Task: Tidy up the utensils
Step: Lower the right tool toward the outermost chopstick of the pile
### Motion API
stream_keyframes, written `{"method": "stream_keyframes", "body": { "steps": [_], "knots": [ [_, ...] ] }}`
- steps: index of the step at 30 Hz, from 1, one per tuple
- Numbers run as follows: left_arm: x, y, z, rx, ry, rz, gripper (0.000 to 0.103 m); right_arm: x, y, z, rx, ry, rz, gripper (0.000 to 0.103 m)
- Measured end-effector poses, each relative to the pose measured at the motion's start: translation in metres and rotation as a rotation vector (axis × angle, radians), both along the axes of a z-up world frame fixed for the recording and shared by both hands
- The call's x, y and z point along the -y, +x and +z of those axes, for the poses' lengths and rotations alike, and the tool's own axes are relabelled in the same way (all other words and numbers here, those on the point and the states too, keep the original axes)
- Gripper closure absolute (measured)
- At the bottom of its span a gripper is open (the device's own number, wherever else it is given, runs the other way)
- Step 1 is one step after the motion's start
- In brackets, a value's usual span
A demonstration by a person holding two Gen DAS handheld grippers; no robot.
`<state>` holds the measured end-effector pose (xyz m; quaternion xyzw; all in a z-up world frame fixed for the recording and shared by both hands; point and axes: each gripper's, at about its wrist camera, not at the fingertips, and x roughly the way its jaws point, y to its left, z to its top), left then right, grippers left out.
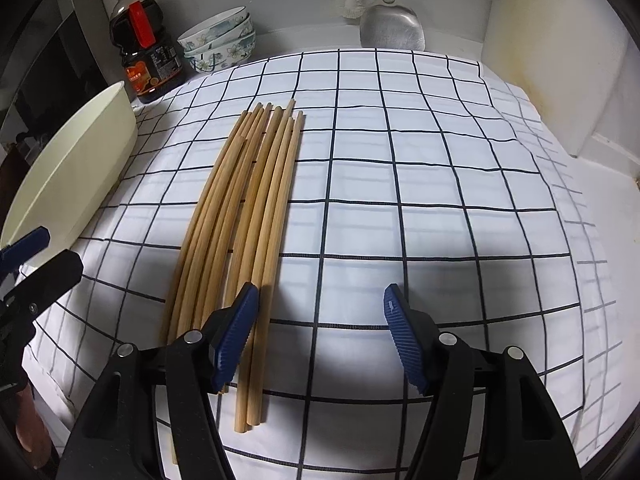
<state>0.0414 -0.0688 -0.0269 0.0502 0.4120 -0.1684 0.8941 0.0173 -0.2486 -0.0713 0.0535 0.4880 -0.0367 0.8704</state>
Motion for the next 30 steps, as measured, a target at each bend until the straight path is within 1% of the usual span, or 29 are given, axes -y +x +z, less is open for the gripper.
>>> {"method": "stream_keyframes", "body": {
  "steps": [2, 3, 4, 9, 14, 17, 25, 30],
  "knots": [
    [0.0, -0.001, 0.0, -0.001, 0.001, -0.003, 0.007, -0.002, -0.001, 0.0, -0.011, -0.031, 0.02, 0.041],
    [0.001, -0.002, 0.0, 0.001, 0.004, -0.006, 0.007, -0.004, 0.0, -0.003, -0.03, -0.054, 0.029, 0.04],
    [0.001, -0.002, 0.0, 0.003, 0.008, -0.007, 0.007, -0.006, -0.001, -0.003, -0.016, -0.08, 0.033, 0.04],
    [0.006, -0.001, -0.006, -0.006, 0.019, -0.009, 0.007, 0.0, 0.0, -0.002, 0.02, -0.131, -0.004, 0.04],
    [0.019, 0.002, -0.017, -0.009, 0.067, -0.017, 0.007, 0.028, 0.0, -0.004, 0.028, -0.075, -0.066, 0.04],
    [0.025, 0.006, -0.026, -0.024, 0.09, -0.017, 0.007, 0.038, 0.0, -0.005, 0.032, -0.069, -0.08, 0.04],
    [0.036, 0.01, -0.044, -0.036, 0.165, -0.026, 0.007, 0.041, -0.001, -0.006, 0.032, -0.064, -0.069, 0.04],
    [0.041, 0.012, -0.049, -0.033, 0.178, -0.03, 0.007, 0.04, -0.001, -0.006, 0.032, -0.064, -0.069, 0.04]
  ]
}}
